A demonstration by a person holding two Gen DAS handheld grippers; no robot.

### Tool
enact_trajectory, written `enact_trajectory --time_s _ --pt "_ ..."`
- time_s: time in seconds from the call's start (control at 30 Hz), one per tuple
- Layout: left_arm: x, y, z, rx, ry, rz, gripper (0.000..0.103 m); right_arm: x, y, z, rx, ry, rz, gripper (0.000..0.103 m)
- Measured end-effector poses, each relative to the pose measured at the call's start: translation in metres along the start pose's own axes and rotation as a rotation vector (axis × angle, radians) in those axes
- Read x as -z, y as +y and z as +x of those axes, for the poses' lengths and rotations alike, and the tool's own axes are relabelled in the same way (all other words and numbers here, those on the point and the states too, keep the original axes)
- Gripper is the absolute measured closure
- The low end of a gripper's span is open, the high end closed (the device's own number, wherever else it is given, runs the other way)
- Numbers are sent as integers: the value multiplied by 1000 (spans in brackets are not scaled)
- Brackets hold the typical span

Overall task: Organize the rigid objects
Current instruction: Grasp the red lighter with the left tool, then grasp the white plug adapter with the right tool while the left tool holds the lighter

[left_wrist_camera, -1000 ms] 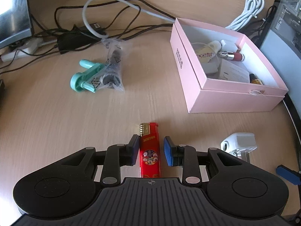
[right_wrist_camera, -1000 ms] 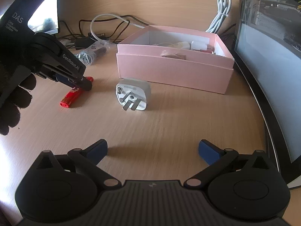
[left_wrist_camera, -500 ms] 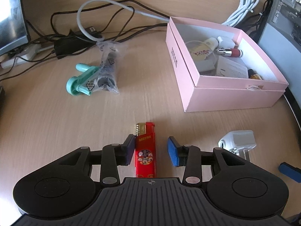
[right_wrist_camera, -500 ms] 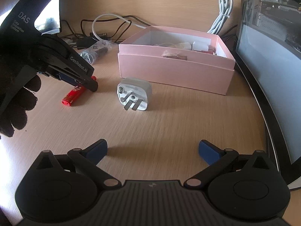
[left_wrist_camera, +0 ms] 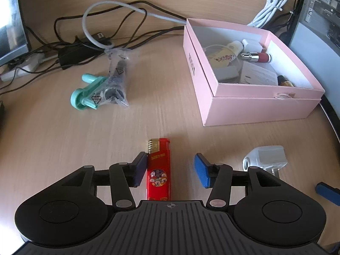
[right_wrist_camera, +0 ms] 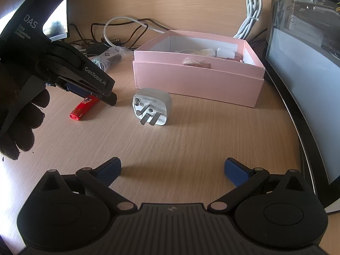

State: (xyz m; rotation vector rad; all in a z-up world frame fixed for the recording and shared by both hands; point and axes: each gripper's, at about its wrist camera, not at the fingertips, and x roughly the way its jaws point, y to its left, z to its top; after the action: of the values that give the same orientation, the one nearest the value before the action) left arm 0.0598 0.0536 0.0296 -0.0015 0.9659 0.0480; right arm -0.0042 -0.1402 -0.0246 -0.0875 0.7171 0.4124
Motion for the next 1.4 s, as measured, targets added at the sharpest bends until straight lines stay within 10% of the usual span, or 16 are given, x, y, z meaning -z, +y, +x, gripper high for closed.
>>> enact_trajectory --time_s 0.23,0.77,0.93,1.4 --pt "8 6 -6 17 -37 -9 76 0 0 0 0 0 0 0" --pt "68 24 -51 92 -46 51 75 -42 15 32 -62 25 30 11" --pt "73 27 -57 103 -37 80 76 -62 31 47 -21 1 -32 54" --pt "60 12 -76 334 -71 166 77 -58 -3 -39 -17 9 -54 55"
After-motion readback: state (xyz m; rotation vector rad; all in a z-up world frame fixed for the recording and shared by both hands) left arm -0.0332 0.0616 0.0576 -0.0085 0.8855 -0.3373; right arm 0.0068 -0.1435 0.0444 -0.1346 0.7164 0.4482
